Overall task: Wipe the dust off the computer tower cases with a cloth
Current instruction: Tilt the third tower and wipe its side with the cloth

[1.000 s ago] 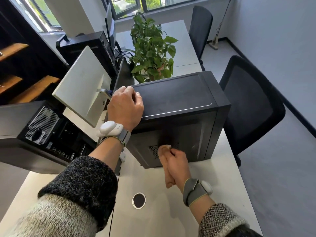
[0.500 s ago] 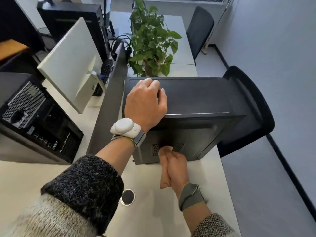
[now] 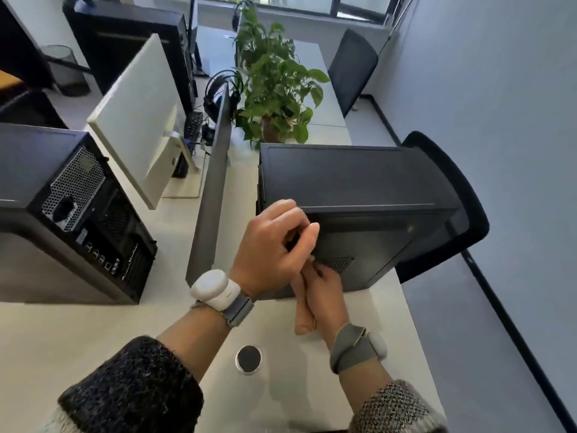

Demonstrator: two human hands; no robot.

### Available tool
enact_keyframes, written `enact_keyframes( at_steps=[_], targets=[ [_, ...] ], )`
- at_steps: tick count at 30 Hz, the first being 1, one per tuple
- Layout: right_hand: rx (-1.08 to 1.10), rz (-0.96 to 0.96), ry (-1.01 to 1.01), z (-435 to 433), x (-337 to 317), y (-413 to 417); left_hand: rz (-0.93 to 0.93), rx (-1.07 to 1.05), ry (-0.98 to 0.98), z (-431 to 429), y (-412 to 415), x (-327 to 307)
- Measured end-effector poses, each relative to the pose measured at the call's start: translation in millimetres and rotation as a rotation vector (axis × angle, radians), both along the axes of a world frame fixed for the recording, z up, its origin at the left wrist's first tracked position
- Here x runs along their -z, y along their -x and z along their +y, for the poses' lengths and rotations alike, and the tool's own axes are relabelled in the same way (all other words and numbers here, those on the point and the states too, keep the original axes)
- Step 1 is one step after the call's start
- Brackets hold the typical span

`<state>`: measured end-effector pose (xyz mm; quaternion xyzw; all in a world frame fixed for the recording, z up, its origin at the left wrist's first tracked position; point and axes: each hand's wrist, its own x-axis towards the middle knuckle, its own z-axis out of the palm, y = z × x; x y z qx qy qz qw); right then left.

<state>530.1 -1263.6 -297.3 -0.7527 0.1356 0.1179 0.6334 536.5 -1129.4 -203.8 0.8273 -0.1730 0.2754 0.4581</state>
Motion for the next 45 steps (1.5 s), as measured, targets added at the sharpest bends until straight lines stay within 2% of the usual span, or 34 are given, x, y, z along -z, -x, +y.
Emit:
enact_keyframes(
  at_steps=[3, 6, 9, 11, 13, 15, 17, 21, 24, 26, 29, 31, 33, 35, 37, 40, 42, 45],
  targets=[
    [-0.057, -0.154, -0.023, 10, -20, 0, 0.053, -0.060, 0.166, 17, 19, 23],
    [-0.003, -0.059, -0.020, 15, -1, 2, 0.278, -0.212, 0.288, 29, 26, 51],
    [0.093, 0.124, 0.061, 14, 27, 4, 0.596, -0.305, 0.292, 42, 27, 82],
    [0.070, 0.140, 0.144, 12, 29, 2, 0.723, -0.322, 0.280, 49, 28, 96],
    [0.016, 0.061, 0.123, 18, 9, 3, 0.795, -0.327, 0.263, 51, 29, 105],
    [-0.029, -0.063, 0.060, 24, -6, 2, 0.819, -0.317, 0.273, 48, 28, 110],
    [-0.043, -0.096, 0.023, 34, -5, -1, 0.839, -0.282, 0.289, 44, 27, 112],
    [-0.036, 0.115, 0.124, 47, 29, 5, 0.889, -0.222, 0.263, 40, 31, 116],
    [0.011, 0.241, 0.048, 50, 28, 8, 0.934, -0.184, 0.252, 41, 35, 120],
    [0.017, 0.179, -0.060, 51, 19, 4, 0.965, -0.185, 0.227, 43, 39, 124],
    [-0.004, 0.081, -0.079, 45, 17, 1, 0.999, -0.218, 0.198, 42, 45, 133],
    [0.007, 0.148, -0.038, 43, 33, 0, 1.019, -0.225, 0.160, 40, 49, 138],
    [0.025, 0.292, -0.002, 40, 62, -1, 1.042, -0.223, 0.137, 35, 51, 140],
    [0.070, 0.389, -0.039, 38, 97, -5, 1.063, -0.222, 0.136, 34, 53, 142],
    [0.067, 0.420, -0.113, 43, 87, -3, 1.076, -0.236, 0.122, 31, 53, 144],
    [0.065, 0.327, -0.175, 44, 43, 7, 1.106, -0.266, 0.105, 29, 53, 147],
    [0.058, 0.177, -0.229, 32, 34, 12, 1.131, -0.287, 0.083, 25, 53, 152],
    [0.091, 0.091, -0.183, 14, 55, 6, 1.177, -0.296, 0.048, 13, 51, 156]
  ],
)
